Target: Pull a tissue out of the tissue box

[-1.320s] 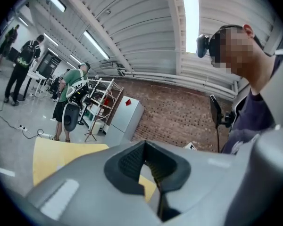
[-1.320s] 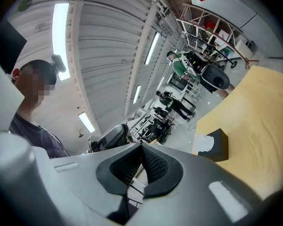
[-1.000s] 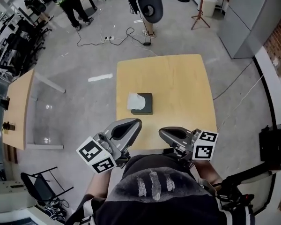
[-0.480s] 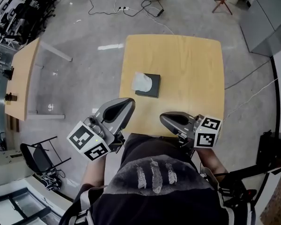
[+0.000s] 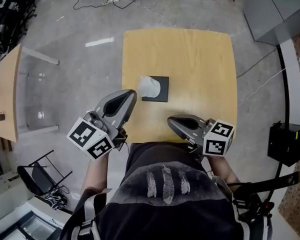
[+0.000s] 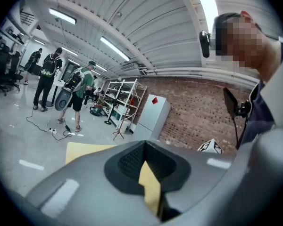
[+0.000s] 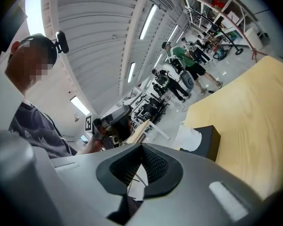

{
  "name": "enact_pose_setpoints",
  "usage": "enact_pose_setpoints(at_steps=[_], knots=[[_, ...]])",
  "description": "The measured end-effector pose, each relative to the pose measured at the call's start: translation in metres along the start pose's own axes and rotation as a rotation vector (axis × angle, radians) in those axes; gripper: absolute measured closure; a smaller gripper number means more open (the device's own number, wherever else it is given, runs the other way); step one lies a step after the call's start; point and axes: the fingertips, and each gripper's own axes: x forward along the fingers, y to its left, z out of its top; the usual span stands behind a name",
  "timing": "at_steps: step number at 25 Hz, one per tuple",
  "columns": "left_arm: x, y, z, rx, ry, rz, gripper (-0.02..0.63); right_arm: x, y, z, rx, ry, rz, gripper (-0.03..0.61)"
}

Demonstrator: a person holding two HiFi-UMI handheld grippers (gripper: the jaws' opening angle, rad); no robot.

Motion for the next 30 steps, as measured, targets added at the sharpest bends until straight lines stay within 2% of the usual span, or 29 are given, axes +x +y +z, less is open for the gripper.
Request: enact_pose_setpoints(at_steps=[3,7,16,17,19,23,30], knots=[[0.010,0.028,-0.007,0.006,0.022,0.038,0.612,0.008,-0.006,-0.002,0.001,0.025,-0.037,0.581],[0.019,0.058,-0.022,-0.026,0.049,0.075,0.612,0.015,-0.013,-0.004,0.002,0.059,-0.079,0.581],[0.030,0.093,-0.054,-0.062,0.149,0.105,0.611,0.034,-0.012,-0.008,0.016,0.094,-0.089,0.581],[0.032,0.093,-0.057,-0.063,0.166,0.096,0.598,0.034,-0.011,-0.007,0.016,0.094,-0.089,0.581],[0.039,0.090,-0.064,-0.073,0.202,0.062,0.506,0.033,-0.011,-0.006,0.018,0.092,-0.091,0.581],[0.055,0.093,-0.086,-0.083,0.273,0.034,0.417,0.032,-0.013,-0.007,0.017,0.082,-0.098,0.581],[0.080,0.100,-0.122,-0.082,0.406,0.025,0.379,0.016,-0.017,-0.005,0.032,0.056,-0.116,0.581]])
